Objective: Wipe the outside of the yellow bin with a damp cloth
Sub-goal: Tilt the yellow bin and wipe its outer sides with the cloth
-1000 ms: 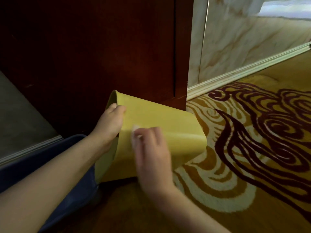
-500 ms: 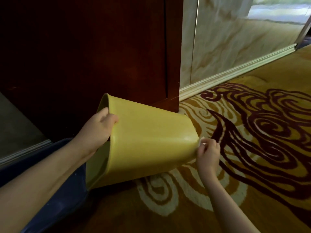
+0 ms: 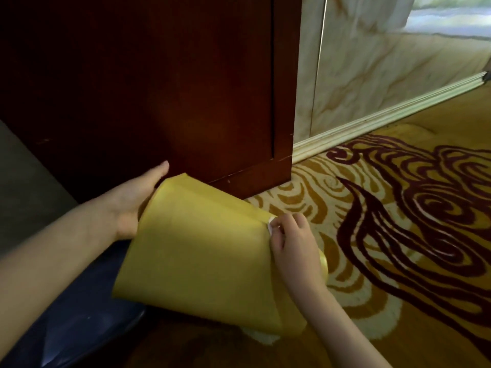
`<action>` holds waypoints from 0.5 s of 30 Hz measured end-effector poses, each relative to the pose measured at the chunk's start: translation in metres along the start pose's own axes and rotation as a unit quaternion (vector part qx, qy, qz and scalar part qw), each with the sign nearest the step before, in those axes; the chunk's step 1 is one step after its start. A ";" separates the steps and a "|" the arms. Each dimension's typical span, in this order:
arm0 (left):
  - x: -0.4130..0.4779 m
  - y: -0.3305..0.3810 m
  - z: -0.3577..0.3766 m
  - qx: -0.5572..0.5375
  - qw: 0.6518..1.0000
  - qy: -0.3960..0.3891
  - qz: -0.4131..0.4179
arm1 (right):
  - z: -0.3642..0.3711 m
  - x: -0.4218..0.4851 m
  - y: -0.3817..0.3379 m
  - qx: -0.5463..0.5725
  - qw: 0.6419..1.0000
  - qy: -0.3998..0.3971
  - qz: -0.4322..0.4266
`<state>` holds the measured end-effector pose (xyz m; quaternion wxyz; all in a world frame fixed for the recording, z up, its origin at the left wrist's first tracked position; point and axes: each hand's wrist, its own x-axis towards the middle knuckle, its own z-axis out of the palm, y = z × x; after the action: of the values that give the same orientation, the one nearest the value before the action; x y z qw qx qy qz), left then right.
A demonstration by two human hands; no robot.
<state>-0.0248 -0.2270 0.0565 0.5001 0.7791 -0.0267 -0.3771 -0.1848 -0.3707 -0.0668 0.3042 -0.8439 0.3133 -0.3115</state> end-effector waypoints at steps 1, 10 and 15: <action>0.000 0.001 0.001 0.013 1.000 -0.002 -0.009 | -0.002 -0.004 0.000 -0.002 1.000 -0.009 0.006; -0.004 -0.020 0.023 0.142 0.959 0.084 0.232 | -0.018 0.007 -0.042 0.106 0.992 0.068 0.025; -0.007 -0.020 0.023 0.154 0.928 0.111 0.322 | 0.017 0.018 -0.096 0.127 0.986 0.037 -0.097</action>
<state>-0.0505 -0.2318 0.0393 0.4681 0.8330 -0.2781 -0.0985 -0.1289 -0.3189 -0.0033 0.3659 -0.8127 0.1990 -0.4074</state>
